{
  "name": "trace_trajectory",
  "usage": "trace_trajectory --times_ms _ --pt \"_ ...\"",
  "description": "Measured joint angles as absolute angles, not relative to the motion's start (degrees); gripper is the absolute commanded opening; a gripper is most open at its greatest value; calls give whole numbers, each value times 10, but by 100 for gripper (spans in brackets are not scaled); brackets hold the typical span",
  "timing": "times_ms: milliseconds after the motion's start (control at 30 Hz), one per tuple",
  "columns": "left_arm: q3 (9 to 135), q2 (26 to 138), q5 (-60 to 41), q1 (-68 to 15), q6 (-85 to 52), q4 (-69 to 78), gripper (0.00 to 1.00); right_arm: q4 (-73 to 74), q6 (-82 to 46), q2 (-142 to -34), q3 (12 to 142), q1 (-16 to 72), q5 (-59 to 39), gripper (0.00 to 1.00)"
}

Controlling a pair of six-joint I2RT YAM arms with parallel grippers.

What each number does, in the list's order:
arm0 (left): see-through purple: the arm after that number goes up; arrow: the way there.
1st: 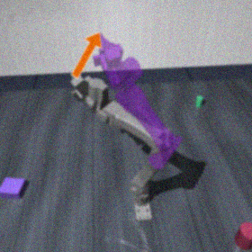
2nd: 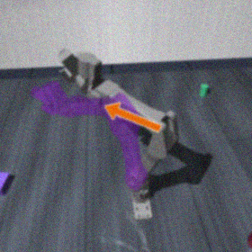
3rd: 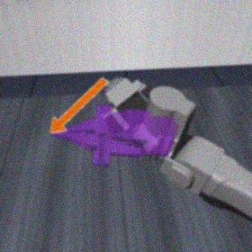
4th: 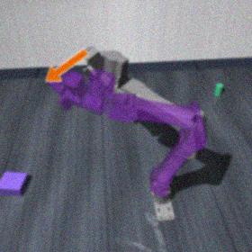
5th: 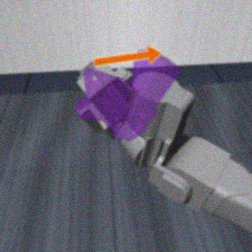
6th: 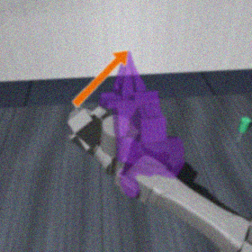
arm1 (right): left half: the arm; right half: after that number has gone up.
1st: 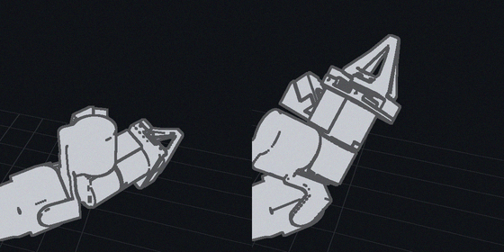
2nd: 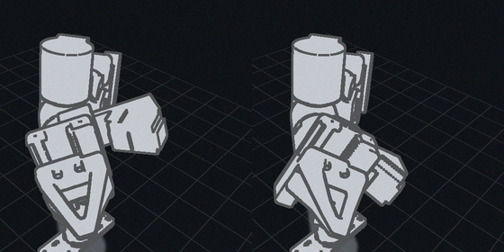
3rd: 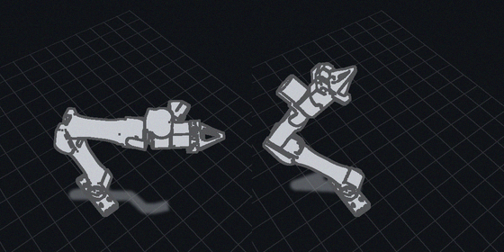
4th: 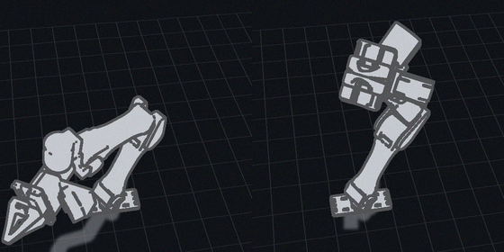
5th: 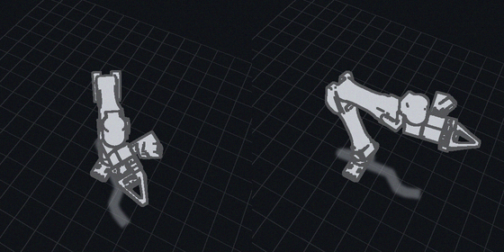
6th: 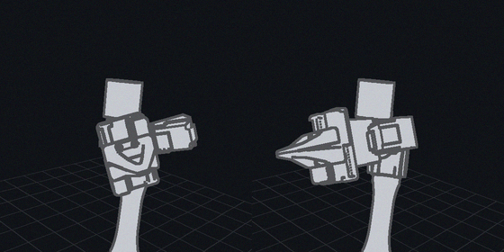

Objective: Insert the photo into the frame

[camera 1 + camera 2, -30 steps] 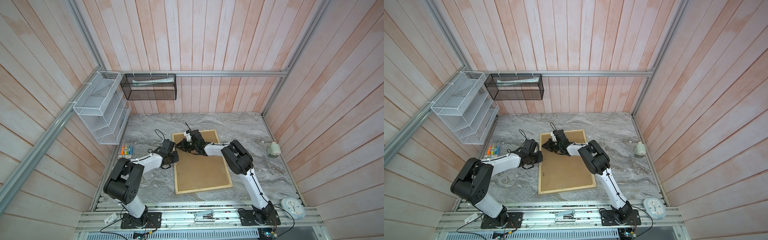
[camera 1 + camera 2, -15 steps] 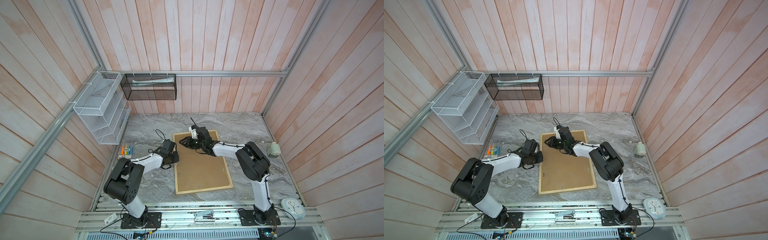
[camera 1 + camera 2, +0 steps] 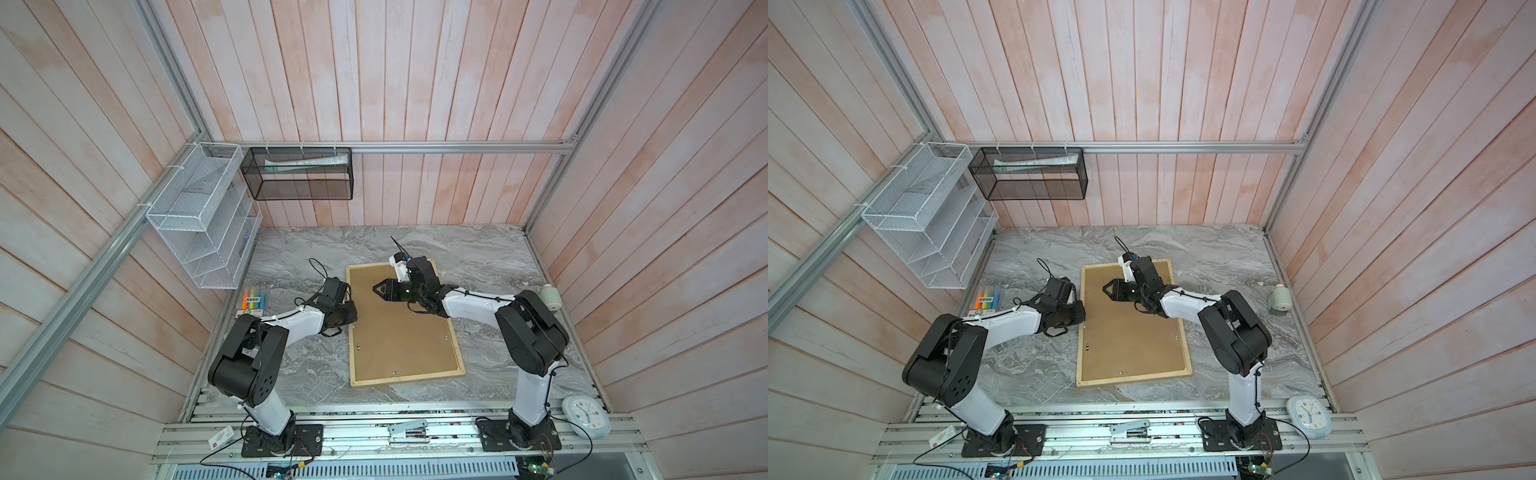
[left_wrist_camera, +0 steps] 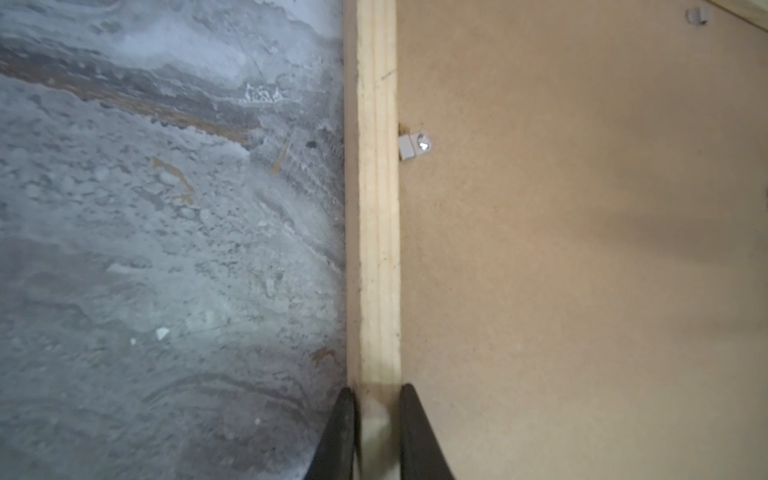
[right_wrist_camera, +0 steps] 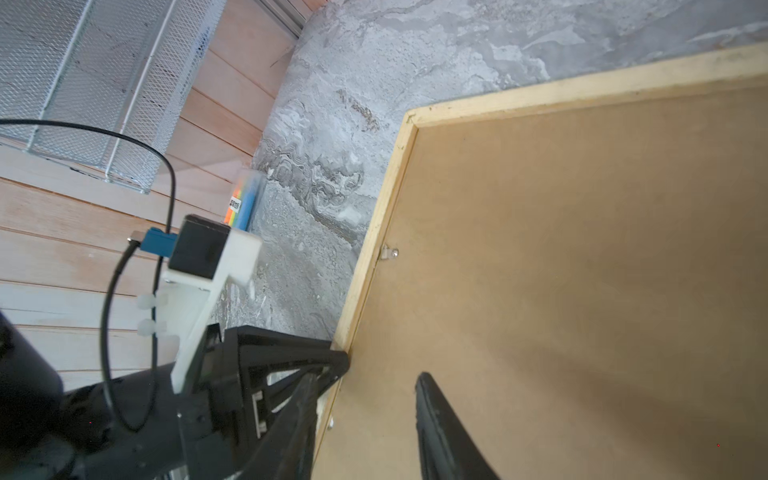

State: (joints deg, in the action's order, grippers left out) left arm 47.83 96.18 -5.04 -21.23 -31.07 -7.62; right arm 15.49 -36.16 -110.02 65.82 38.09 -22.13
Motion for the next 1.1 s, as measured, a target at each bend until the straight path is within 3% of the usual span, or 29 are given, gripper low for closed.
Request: trace_trajectory --times_ms 500,633,800,1100 --pt "562 1042 -77 -173 -295 -51 14 131 -355 -1086 629 362 -212 39" --pt "587 1063 -88 -163 -285 -51 29 130 -355 -1076 625 358 -208 38" --pt "596 1076 -94 -156 -284 -46 39 127 -352 -1071 616 358 -204 38" --pt "569 1033 -95 -156 -291 -54 44 129 -351 -1010 542 358 -196 37"
